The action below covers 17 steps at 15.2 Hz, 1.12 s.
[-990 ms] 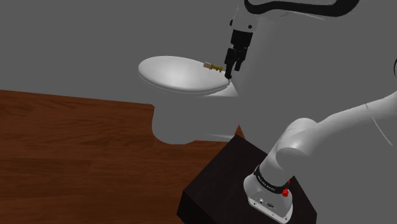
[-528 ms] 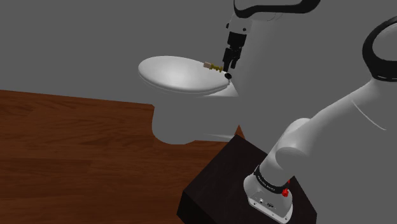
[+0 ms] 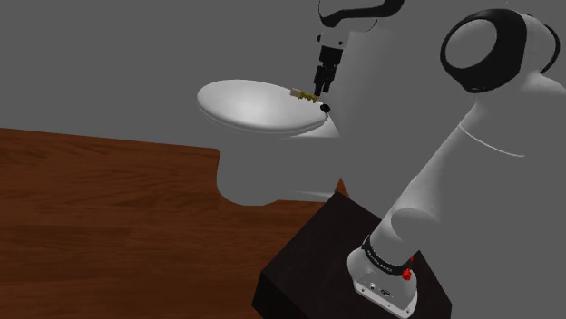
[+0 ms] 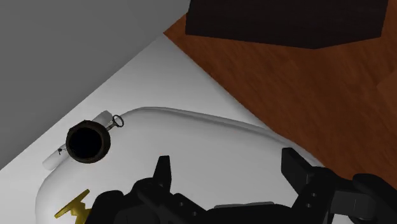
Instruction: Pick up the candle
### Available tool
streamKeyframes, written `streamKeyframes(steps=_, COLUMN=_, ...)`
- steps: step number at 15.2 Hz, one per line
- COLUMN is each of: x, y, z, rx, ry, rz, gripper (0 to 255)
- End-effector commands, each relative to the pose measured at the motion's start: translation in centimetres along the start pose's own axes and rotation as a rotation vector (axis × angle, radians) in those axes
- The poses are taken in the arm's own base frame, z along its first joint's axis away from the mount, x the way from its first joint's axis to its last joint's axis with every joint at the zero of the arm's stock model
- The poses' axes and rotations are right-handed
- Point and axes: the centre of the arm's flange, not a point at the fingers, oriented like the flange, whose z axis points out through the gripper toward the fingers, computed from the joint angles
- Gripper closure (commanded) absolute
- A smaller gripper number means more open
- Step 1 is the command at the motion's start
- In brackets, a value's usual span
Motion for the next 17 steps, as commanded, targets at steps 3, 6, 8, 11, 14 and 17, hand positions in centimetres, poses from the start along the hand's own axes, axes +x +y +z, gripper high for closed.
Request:
streamKeyframes(steps=3, x=2.8, y=4.7, z=0.6, rx=0.009, ry=0.001, rz=-0.032, gripper=0)
streamKeyframes(steps=6, x=5.0, y=8.1, z=1.1, rx=0.016, ry=0.002, rz=-0.054, gripper=0)
streamKeyframes(steps=8, x=6.4, y=10.4, z=1.4, rx=0.021, ry=0.003, rz=-0.069, gripper=0)
streamKeyframes(steps=11, x=8.7, y=13.7, z=2.0, rx=0.029, ry=0.004, rz=-0.091, gripper=0)
streamKeyframes(steps=14, x=10.0, y=15.5, z=2.8, rx=0.033, ry=0.004, rz=-0.103, gripper=0)
streamKeyframes(steps=17, x=10.2, y=15.7, z=4.4, rx=0.033, ry=0.004, rz=-0.103, gripper=0)
